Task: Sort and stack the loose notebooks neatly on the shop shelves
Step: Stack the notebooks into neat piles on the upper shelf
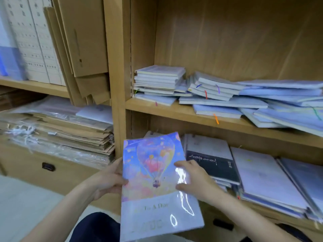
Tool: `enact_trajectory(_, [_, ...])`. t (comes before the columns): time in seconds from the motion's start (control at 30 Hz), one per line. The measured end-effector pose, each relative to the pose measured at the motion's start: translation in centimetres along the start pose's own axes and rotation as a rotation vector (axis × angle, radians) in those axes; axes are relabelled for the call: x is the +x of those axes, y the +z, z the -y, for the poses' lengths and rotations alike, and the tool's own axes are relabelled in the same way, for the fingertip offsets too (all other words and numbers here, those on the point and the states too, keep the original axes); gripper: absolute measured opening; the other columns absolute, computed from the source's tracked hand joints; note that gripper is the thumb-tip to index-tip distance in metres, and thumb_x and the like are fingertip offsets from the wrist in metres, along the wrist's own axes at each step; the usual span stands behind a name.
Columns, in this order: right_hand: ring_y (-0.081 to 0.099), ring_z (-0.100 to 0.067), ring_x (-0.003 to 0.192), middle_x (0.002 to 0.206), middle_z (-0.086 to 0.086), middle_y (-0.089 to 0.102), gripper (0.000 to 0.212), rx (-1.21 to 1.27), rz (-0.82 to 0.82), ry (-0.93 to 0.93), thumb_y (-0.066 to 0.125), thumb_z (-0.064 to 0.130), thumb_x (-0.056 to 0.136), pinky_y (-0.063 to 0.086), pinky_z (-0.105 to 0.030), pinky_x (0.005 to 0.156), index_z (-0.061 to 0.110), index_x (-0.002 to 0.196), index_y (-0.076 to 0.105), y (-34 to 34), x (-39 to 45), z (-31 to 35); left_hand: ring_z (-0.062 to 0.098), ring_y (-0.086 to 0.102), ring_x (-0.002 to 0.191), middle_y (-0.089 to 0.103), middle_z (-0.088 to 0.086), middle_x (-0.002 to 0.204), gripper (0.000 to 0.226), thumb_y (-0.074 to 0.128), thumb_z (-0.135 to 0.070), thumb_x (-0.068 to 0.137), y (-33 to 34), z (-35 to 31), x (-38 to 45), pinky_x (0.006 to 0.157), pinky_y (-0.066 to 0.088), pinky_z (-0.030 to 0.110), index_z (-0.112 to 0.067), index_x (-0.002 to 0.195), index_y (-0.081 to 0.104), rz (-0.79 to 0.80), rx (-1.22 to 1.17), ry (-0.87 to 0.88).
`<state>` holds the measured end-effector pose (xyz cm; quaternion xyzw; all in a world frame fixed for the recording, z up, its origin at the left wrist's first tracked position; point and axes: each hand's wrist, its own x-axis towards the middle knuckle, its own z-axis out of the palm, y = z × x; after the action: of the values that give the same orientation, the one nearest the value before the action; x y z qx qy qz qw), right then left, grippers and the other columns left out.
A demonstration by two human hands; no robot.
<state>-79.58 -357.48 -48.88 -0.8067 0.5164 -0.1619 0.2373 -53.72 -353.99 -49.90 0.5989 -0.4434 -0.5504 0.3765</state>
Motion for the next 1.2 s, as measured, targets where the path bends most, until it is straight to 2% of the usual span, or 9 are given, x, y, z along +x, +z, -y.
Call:
enact_trajectory(0.1, [0.044, -0.011, 0.124, 0.129, 0.003, 0.047, 0.059, 0.141, 0.024, 0.136, 0.074, 0.016, 0.076, 0.032, -0.004, 0.083, 0.023, 0.130, 0.051, 0.8, -0.1, -3.5, 0.012, 0.064, 0.069, 0.069, 0.001, 0.093, 0.061, 0.052, 0.012, 0.085, 1.7, 0.0, 1.4, 0.061, 0.055, 0.028, -0.026, 0.132, 0.042, 0.011, -0.001, -0.043])
enact_trajectory(0.23, [0.049, -0.014, 0.120, 0.127, 0.004, 0.055, 0.049, 0.308, -0.081, 0.274, 0.078, 0.014, 0.074, 0.040, -0.025, 0.097, 0.022, 0.119, 0.060, -1.6, 0.0, -7.5, 0.019, 0.068, 0.079, 0.071, 0.007, 0.096, 0.053, 0.053, 0.007, 0.086, 5.3, -1.9, 4.8, 0.070, 0.055, 0.030, -0.013, 0.135, 0.045, 0.055, -0.061, -0.030])
enact_trajectory(0.4, [0.054, -0.016, 0.105, 0.117, -0.003, 0.058, 0.030, 0.438, -0.316, 0.331, 0.072, 0.010, 0.080, 0.047, -0.021, 0.077, 0.016, 0.108, 0.062, -5.6, 0.6, -10.3, 0.018, 0.065, 0.088, 0.068, 0.006, 0.104, 0.029, 0.045, 0.004, 0.091, 10.7, -5.1, 8.1, 0.066, 0.054, 0.025, -0.014, 0.110, 0.058, 0.074, -0.179, 0.099])
enact_trajectory(0.57, [0.058, -0.010, 0.072, 0.112, -0.014, 0.056, 0.034, 0.583, -0.297, 0.499, 0.063, -0.004, 0.084, 0.041, -0.007, 0.044, 0.001, 0.117, 0.058, -5.9, -0.3, -13.7, 0.027, 0.063, 0.098, 0.062, 0.012, 0.118, 0.045, 0.050, -0.003, 0.090, 12.9, -2.7, 11.2, 0.077, 0.056, 0.036, -0.016, 0.132, 0.042, 0.193, 0.052, -0.080])
enact_trajectory(0.83, [0.061, -0.015, 0.092, 0.113, 0.000, 0.057, 0.054, 0.672, -0.143, 0.537, 0.069, 0.002, 0.081, 0.053, -0.019, 0.068, 0.014, 0.129, 0.049, -5.9, -1.2, -15.1, 0.021, 0.064, 0.098, 0.065, 0.005, 0.100, 0.075, 0.058, 0.000, 0.087, 13.4, -1.5, 12.5, 0.083, 0.054, 0.037, -0.033, 0.144, 0.021, 0.361, 0.134, -0.025])
enact_trajectory(0.97, [0.062, -0.014, 0.106, 0.122, 0.002, 0.059, 0.051, 0.911, -0.093, 0.538, 0.068, 0.003, 0.078, 0.051, -0.026, 0.089, 0.014, 0.126, 0.054, -6.5, -2.5, -15.6, 0.023, 0.062, 0.107, 0.063, 0.005, 0.119, 0.083, 0.062, 0.005, 0.083, 13.7, -2.5, 12.7, 0.085, 0.054, 0.037, -0.027, 0.148, 0.021, 0.390, -0.005, -0.033])
enact_trajectory(1.03, [0.065, -0.014, 0.099, 0.118, -0.005, 0.064, 0.047, 1.084, -0.161, 0.471, 0.071, 0.004, 0.072, 0.053, -0.022, 0.085, 0.010, 0.118, 0.058, -7.3, -3.2, -15.8, 0.021, 0.062, 0.105, 0.057, 0.009, 0.130, 0.082, 0.059, 0.006, 0.083, 14.0, -4.0, 13.3, 0.075, 0.055, 0.029, -0.022, 0.149, 0.020, 0.384, -0.156, -0.028])
enact_trajectory(1.13, [0.066, -0.017, 0.097, 0.118, -0.009, 0.066, 0.090, 1.222, -0.261, 0.394, 0.094, 0.024, 0.039, 0.054, -0.024, 0.082, 0.006, 0.119, 0.058, -8.5, -5.0, -17.0, 0.017, 0.064, 0.093, 0.063, 0.009, 0.117, 0.071, 0.057, 0.004, 0.085, 16.8, -6.3, 13.4, 0.068, 0.056, 0.020, -0.023, 0.143, 0.027, 0.401, -0.200, 0.035])
enact_trajectory(1.2, [0.067, -0.016, 0.090, 0.125, -0.004, 0.062, 0.092, 1.242, -0.306, 0.371, 0.094, 0.021, 0.039, 0.056, -0.023, 0.074, 0.008, 0.123, 0.058, -9.4, -6.5, -17.9, 0.014, 0.063, 0.087, 0.064, 0.005, 0.105, 0.054, 0.054, 0.005, 0.087, 19.4, -7.1, 13.0, 0.063, 0.055, 0.018, -0.030, 0.125, 0.039, 0.416, -0.218, 0.058])
